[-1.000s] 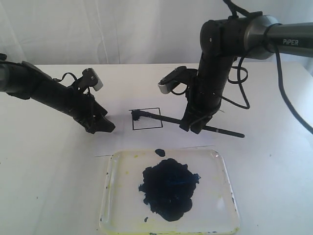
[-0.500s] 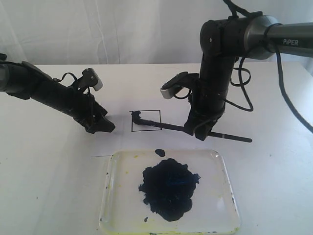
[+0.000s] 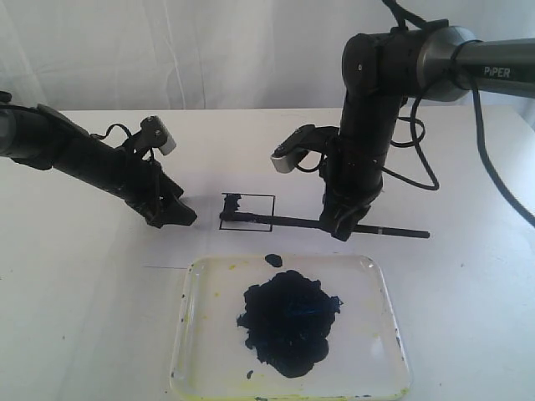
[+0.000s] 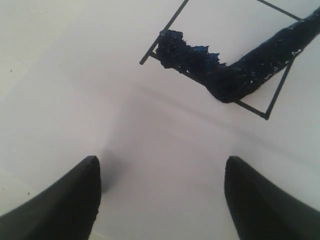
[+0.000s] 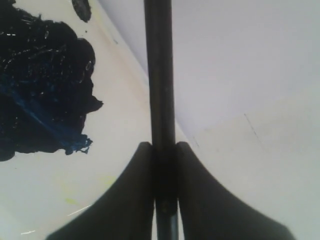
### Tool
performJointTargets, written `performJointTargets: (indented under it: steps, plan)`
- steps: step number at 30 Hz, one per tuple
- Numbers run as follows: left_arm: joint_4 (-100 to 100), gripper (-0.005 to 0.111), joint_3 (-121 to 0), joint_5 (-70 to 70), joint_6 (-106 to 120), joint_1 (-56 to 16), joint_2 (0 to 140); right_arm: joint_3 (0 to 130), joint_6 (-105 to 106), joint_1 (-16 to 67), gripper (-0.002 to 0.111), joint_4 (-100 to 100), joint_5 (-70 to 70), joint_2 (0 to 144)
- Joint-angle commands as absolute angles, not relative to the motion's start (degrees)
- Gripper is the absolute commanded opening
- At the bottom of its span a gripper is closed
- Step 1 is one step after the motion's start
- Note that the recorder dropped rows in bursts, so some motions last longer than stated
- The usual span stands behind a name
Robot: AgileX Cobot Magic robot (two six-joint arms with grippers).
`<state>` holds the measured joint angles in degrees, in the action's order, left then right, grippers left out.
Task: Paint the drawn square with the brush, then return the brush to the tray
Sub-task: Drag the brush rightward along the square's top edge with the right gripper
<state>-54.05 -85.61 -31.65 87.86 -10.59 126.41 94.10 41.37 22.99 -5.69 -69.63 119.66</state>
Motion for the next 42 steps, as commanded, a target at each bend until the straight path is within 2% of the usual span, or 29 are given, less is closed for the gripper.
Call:
performJointTargets:
  steps: [1, 19, 42]
  plan:
    - [-51.6, 0.072, -84.8, -31.4, 86.7, -10.6, 127.7, 93.9, 43.4, 22.9, 0.0, -4.5, -70.0, 119.5]
    - [-51.6, 0.072, -84.8, -31.0, 86.7, -10.6, 127.7, 93.9, 52.8, 22.9, 0.0, -1.1, -70.0, 119.4]
    - [-51.6, 0.072, -84.8, -31.0, 86.7, -10.6, 127.7, 93.9, 45.7, 22.9, 0.0, -2.7, -70.0, 119.4]
